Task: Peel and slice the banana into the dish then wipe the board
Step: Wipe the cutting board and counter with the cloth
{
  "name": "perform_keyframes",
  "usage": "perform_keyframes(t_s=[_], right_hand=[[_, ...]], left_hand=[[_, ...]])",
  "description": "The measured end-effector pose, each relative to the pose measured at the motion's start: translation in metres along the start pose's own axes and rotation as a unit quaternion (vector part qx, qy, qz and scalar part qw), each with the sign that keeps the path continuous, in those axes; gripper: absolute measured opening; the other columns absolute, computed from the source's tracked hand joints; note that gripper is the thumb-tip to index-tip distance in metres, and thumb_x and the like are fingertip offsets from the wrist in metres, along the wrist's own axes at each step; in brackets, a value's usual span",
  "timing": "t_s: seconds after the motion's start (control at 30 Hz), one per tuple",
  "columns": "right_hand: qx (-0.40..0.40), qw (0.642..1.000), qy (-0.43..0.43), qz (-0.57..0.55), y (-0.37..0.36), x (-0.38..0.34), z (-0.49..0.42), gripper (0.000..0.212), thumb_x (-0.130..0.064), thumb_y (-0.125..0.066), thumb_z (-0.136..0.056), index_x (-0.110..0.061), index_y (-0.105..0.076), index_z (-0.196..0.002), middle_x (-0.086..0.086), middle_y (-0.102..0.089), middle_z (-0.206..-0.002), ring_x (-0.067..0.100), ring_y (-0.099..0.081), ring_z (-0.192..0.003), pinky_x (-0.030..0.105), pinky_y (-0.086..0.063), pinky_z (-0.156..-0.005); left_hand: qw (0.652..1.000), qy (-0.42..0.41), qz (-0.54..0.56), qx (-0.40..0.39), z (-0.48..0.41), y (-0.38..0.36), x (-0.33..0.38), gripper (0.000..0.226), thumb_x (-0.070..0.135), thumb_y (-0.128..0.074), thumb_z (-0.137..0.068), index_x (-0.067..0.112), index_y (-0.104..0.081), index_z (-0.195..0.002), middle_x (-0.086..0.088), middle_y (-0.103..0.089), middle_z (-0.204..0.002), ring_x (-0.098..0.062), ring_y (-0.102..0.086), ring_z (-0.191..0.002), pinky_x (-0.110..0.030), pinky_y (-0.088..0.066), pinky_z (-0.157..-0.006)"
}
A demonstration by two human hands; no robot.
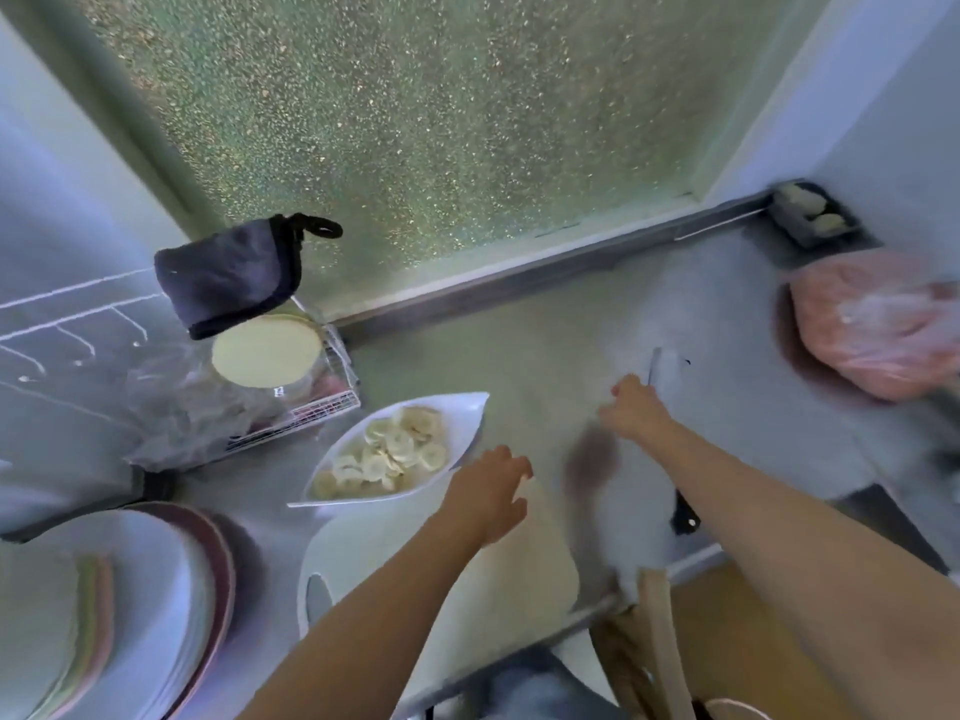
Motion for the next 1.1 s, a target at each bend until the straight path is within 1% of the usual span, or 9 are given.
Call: perform_keyframes(t_s=[0.1, 0.23, 0.43, 0.57, 0.7, 0.8, 0.9, 0.97, 1.1], right_hand=[[0.035, 0.992, -0.116, 0.039, 0.003, 0.059, 0.001, 0.056, -0.018, -0.057, -0.086, -0.006, -0.027, -0.132, 0.018, -0.029, -0.136, 0.034, -0.035, -0.123, 0.044, -0.038, -0.098], [0.030, 0.981, -0.187, 0.034, -0.014, 0.100, 0.003, 0.068, -0.009, -0.057, -0.082, -0.007, -0.018, -0.137, 0.021, -0.022, -0.139, 0.037, -0.030, -0.124, 0.044, -0.034, -0.103], [0.104, 0.984, -0.147, 0.011, -0.022, 0.099, -0.002, 0.061, 0.002, -0.057, -0.081, 0.001, -0.025, -0.133, 0.025, -0.031, -0.134, 0.038, -0.035, -0.122, 0.042, -0.039, -0.096], [0.134, 0.990, -0.043, -0.030, -0.016, 0.064, -0.007, 0.052, -0.001, -0.058, -0.082, 0.008, -0.035, -0.128, 0.026, -0.039, -0.130, 0.042, -0.044, -0.115, 0.042, -0.036, -0.097], [0.067, 0.977, 0.139, -0.149, -0.013, -0.004, -0.004, 0.042, -0.009, -0.059, -0.076, -0.005, -0.057, -0.118, 0.015, -0.053, -0.113, 0.031, -0.056, -0.095, 0.033, -0.044, -0.083], [-0.004, 0.961, 0.259, -0.101, -0.016, -0.069, 0.005, 0.038, -0.001, -0.062, -0.074, -0.007, -0.065, -0.111, 0.014, -0.062, -0.104, 0.029, -0.059, -0.095, 0.032, -0.045, -0.082], [-0.029, 0.939, 0.339, -0.044, -0.017, -0.127, 0.010, 0.034, 0.003, -0.062, -0.069, -0.003, -0.067, -0.102, 0.014, -0.065, -0.093, 0.030, -0.058, -0.087, 0.038, -0.045, -0.079], [-0.054, 0.921, 0.385, -0.010, -0.020, -0.162, 0.009, 0.028, 0.005, -0.063, -0.067, 0.003, -0.067, -0.095, 0.018, -0.065, -0.084, 0.034, -0.059, -0.078, 0.040, -0.047, -0.074], [-0.070, 0.904, 0.418, 0.053, -0.028, -0.213, -0.012, 0.032, 0.002, -0.065, -0.068, -0.008, -0.069, -0.098, 0.006, -0.065, -0.081, 0.026, -0.060, -0.076, 0.034, -0.046, -0.068]], left_hand=[[0.999, 0.028, -0.015, -0.003, -0.004, -0.023, -0.005, 0.047, 0.028, -0.057, -0.089, 0.022, -0.045, -0.134, -0.004, -0.040, -0.133, -0.022, -0.040, -0.126, -0.035, -0.045, -0.092], [0.997, 0.057, -0.044, -0.017, -0.003, -0.038, -0.015, 0.049, 0.029, -0.058, -0.088, 0.020, -0.044, -0.134, -0.006, -0.036, -0.136, -0.025, -0.037, -0.126, -0.035, -0.047, -0.090], [0.998, 0.060, -0.031, -0.011, 0.000, -0.043, -0.021, 0.047, 0.030, -0.054, -0.091, 0.020, -0.044, -0.136, -0.005, -0.032, -0.142, -0.024, -0.034, -0.129, -0.036, -0.045, -0.094], [0.998, 0.060, 0.032, -0.003, 0.007, -0.036, -0.031, 0.040, 0.027, -0.052, -0.094, 0.024, -0.049, -0.133, 0.000, -0.038, -0.141, -0.019, -0.036, -0.131, -0.033, -0.041, -0.100], [0.979, 0.111, 0.059, 0.160, 0.027, 0.012, -0.053, 0.029, 0.019, -0.051, -0.092, 0.024, -0.061, -0.119, 0.003, -0.056, -0.121, -0.017, -0.051, -0.114, -0.031, -0.045, -0.086], [0.947, 0.189, 0.093, 0.243, 0.043, 0.047, -0.087, 0.026, 0.017, -0.054, -0.089, 0.020, -0.064, -0.113, -0.001, -0.061, -0.114, -0.022, -0.056, -0.105, -0.033, -0.047, -0.083], [0.925, 0.223, 0.120, 0.285, 0.052, 0.071, -0.120, 0.028, 0.011, -0.058, -0.086, 0.015, -0.064, -0.113, -0.006, -0.061, -0.115, -0.026, -0.052, -0.109, -0.037, -0.044, -0.090], [0.923, 0.227, 0.112, 0.289, 0.052, 0.085, -0.136, 0.031, 0.010, -0.058, -0.086, 0.014, -0.061, -0.117, -0.007, -0.058, -0.120, -0.027, -0.047, -0.116, -0.034, -0.040, -0.095], [0.943, 0.207, 0.096, 0.242, 0.032, 0.101, -0.151, 0.038, 0.014, -0.050, -0.094, 0.015, -0.050, -0.132, -0.003, -0.048, -0.136, -0.022, -0.040, -0.129, -0.034, -0.038, -0.103]])
Point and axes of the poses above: each hand's wrist, its own z-axis away from the middle knuckle, its own y-axis out of the back of the hand, x = y × z, the point moved 8 cm from there along -z, towards the middle knuckle
